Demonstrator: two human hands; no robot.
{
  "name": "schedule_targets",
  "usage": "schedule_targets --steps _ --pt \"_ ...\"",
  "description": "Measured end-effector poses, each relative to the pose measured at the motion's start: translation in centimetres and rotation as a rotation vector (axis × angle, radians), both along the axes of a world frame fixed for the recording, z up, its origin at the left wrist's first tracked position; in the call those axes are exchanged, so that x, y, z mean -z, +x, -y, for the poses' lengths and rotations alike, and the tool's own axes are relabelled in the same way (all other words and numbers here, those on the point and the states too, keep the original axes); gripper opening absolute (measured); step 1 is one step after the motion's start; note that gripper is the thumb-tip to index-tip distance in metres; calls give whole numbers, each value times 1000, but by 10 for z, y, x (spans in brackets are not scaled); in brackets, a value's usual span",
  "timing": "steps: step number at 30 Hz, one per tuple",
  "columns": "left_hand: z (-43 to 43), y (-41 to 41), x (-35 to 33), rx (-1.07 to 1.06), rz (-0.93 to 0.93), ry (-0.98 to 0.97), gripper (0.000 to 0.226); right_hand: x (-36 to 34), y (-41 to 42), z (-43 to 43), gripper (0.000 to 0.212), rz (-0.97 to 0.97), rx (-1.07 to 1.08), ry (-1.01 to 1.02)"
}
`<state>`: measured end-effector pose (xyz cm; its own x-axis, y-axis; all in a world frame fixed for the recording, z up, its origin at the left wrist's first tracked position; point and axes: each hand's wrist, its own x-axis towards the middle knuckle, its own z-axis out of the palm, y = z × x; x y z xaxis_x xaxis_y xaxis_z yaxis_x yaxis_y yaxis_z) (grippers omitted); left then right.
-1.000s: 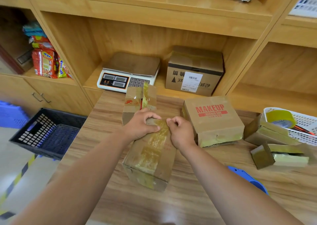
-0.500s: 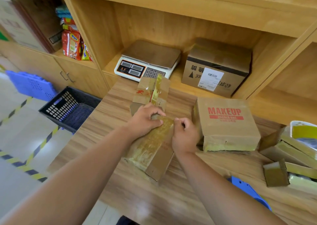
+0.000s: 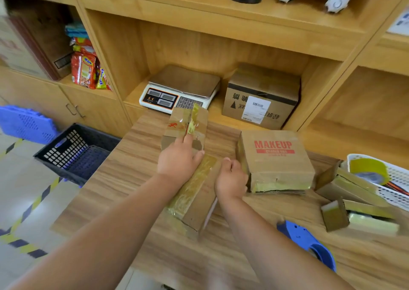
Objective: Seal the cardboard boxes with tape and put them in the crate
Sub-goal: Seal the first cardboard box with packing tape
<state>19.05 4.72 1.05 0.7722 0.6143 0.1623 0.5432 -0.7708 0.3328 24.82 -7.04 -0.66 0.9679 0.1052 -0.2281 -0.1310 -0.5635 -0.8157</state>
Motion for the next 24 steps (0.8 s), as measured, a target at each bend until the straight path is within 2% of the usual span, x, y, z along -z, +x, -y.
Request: schedule_targets --steps 2,5,9,14,20,24 --pt "1 -5 -2 -116 -110 -78 56 0 -4 0 43 -142 42 -29" --pt "0 -15 -3 -160 -173 -234 58 2 -15 -3 61 -325 124 86" --pt "1 -34 -2 -89 -141 -282 52 -2 -37 -2 58 -436 142 287" --pt "4 -62 -8 -45 -16 -353 42 -4 -62 9 51 -314 82 263" --pt "13 -101 -18 -38 187 -465 49 -18 -96 22 39 -159 50 274" --pt "17 -110 -27 -90 283 -574 40 -31 -111 25 31 -65 55 380"
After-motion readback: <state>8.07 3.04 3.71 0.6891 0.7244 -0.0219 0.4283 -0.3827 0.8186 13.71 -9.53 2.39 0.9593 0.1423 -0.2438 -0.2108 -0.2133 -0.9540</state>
